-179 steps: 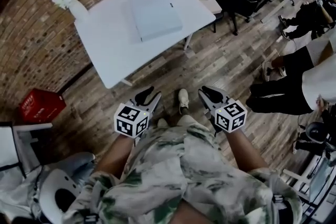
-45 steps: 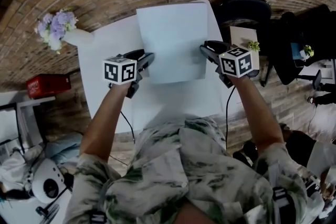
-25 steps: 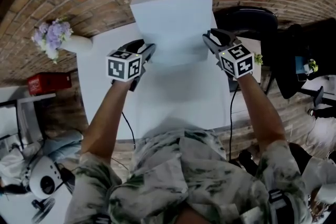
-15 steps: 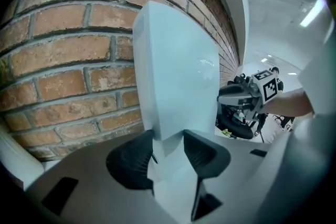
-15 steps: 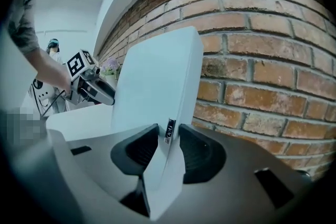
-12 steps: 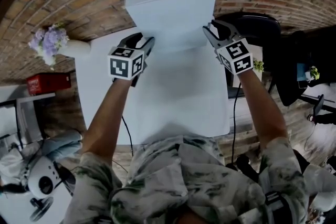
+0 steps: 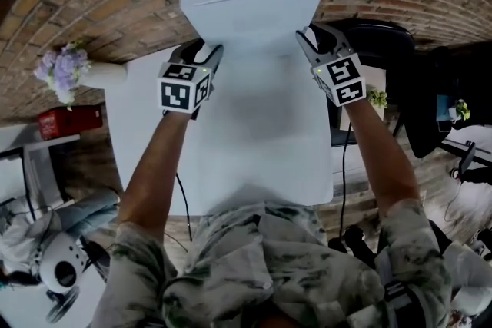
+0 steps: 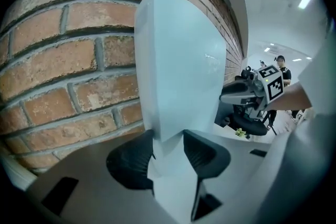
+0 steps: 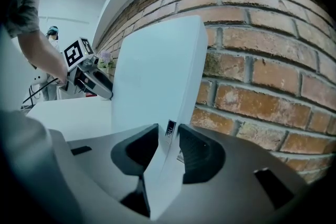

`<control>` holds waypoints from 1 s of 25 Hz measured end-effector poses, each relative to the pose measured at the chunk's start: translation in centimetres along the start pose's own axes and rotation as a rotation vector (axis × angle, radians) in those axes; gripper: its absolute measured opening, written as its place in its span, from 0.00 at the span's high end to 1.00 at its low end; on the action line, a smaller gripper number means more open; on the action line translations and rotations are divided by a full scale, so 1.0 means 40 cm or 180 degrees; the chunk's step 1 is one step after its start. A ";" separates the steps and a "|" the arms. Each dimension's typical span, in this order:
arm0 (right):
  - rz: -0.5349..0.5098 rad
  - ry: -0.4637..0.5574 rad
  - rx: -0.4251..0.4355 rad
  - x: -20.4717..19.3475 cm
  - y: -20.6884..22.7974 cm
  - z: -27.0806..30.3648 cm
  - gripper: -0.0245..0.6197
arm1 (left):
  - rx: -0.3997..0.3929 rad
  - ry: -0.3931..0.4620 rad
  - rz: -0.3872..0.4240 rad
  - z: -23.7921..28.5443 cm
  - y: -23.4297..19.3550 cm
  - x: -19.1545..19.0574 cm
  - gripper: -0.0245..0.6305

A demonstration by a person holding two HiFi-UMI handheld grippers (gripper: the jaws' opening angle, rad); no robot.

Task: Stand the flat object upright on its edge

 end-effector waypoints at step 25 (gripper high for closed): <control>0.0034 0.0083 -0.0092 -0.026 0.034 0.055 0.72 | 0.0249 0.0050 0.0098 0.068 -0.030 -0.025 0.66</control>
Point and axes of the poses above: the fingertips, and each gripper's own axes: z forward along the fingers, y to its right, x out of its top, the point moved 5 cm from there along -z, backward along the fingers, and after that the axes turned 15 degrees about y, right-handed, at the moved point
